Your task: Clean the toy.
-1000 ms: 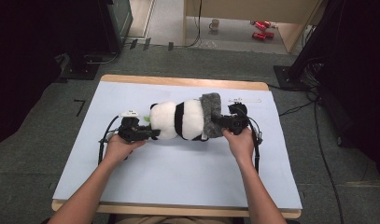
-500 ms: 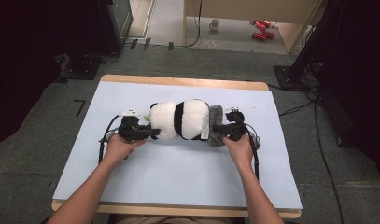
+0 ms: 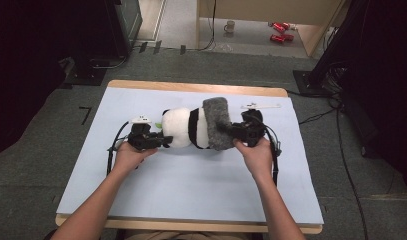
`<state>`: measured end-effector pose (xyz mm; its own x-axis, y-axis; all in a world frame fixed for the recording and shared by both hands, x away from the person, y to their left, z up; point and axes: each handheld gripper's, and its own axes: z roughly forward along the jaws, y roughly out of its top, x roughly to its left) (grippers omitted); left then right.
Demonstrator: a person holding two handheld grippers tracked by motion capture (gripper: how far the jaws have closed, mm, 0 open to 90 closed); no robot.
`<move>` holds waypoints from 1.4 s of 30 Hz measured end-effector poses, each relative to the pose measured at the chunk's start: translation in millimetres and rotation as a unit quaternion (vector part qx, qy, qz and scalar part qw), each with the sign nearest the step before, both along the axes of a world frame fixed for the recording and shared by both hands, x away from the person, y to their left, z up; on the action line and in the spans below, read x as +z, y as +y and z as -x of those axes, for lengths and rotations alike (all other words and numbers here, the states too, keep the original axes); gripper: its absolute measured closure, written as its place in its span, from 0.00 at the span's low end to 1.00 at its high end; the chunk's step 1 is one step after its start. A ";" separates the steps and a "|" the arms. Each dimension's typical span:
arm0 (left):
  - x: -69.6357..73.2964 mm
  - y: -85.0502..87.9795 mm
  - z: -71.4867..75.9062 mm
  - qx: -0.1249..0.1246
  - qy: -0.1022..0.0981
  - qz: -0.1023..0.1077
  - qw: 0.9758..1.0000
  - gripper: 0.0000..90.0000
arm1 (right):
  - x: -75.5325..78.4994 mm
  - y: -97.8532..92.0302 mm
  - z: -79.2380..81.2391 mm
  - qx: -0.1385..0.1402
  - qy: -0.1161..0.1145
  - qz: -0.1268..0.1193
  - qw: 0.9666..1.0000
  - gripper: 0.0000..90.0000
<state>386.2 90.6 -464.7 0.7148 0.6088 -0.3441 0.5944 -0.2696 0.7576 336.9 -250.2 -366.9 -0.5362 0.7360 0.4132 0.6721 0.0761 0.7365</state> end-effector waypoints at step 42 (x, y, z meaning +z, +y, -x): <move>-25.1 -21.8 -1.2 0.011 -0.058 0.006 0.998 0.37 | -41.4 1.6 -27.6 -0.017 0.017 0.043 0.999 0.82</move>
<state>387.4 68.9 -489.8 0.7364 0.6215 -0.2672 0.5078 -0.2469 0.8253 364.6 -248.6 -408.3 -0.4969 0.7872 0.3653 0.6997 0.1144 0.7052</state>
